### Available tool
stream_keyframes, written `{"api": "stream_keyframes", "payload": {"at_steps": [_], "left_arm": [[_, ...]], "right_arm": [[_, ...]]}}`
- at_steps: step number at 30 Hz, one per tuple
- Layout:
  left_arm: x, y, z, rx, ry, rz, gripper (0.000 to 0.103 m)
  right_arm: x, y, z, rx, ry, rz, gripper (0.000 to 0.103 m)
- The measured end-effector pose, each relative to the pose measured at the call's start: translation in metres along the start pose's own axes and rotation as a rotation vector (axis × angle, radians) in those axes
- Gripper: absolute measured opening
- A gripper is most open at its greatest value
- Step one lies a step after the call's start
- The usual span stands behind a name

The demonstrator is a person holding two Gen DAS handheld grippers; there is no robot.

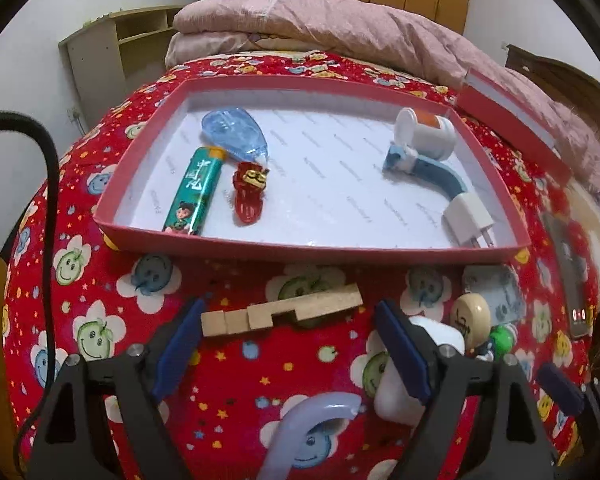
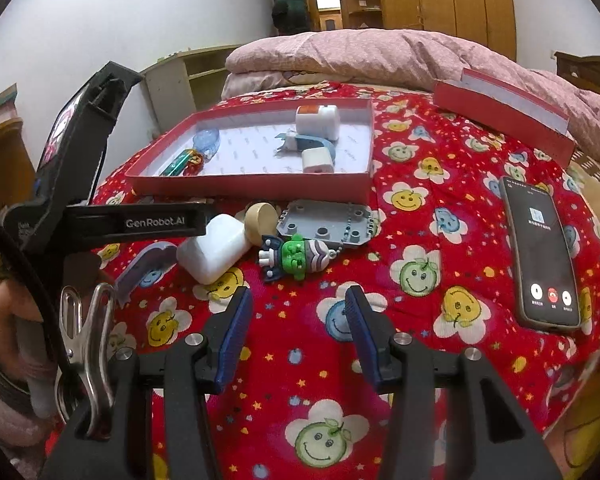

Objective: Organize rigid objects
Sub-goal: 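Grasp the wooden block with the left tool while the right tool approaches the white earbud case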

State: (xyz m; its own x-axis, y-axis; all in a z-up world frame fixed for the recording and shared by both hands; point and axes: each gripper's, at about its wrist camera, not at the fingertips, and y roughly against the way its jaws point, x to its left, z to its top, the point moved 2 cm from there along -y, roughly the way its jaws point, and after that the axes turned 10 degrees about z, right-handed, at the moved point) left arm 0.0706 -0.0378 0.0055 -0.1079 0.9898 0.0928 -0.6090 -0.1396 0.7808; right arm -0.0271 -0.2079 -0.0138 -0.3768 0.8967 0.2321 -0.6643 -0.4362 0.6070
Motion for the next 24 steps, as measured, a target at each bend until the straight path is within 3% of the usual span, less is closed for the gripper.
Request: {"api": "stream_keyframes", "payload": {"at_steps": [6, 8, 14, 20, 24], "left_arm": [[-0.001, -0.004, 0.002, -0.020, 0.010, 0.013, 0.088], [-0.001, -0.003, 0.001, -0.035, 0.002, 0.028, 0.081], [0.005, 0.003, -0.003, -0.039, -0.018, 0.016, 0.080], [0.029, 0.028, -0.014, -0.111, -0.067, 0.076, 0.080], [0.046, 0.032, -0.019, -0.097, -0.081, 0.109, 0.080]], "right_arm": [[-0.001, -0.003, -0.003, 0.013, -0.012, 0.016, 0.049], [-0.002, -0.004, -0.004, 0.017, -0.014, 0.020, 0.049], [-0.001, -0.007, -0.005, 0.030, -0.014, 0.020, 0.049], [0.013, -0.008, -0.001, 0.045, 0.004, 0.053, 0.049], [0.028, -0.017, 0.002, 0.076, 0.040, 0.087, 0.049]]}}
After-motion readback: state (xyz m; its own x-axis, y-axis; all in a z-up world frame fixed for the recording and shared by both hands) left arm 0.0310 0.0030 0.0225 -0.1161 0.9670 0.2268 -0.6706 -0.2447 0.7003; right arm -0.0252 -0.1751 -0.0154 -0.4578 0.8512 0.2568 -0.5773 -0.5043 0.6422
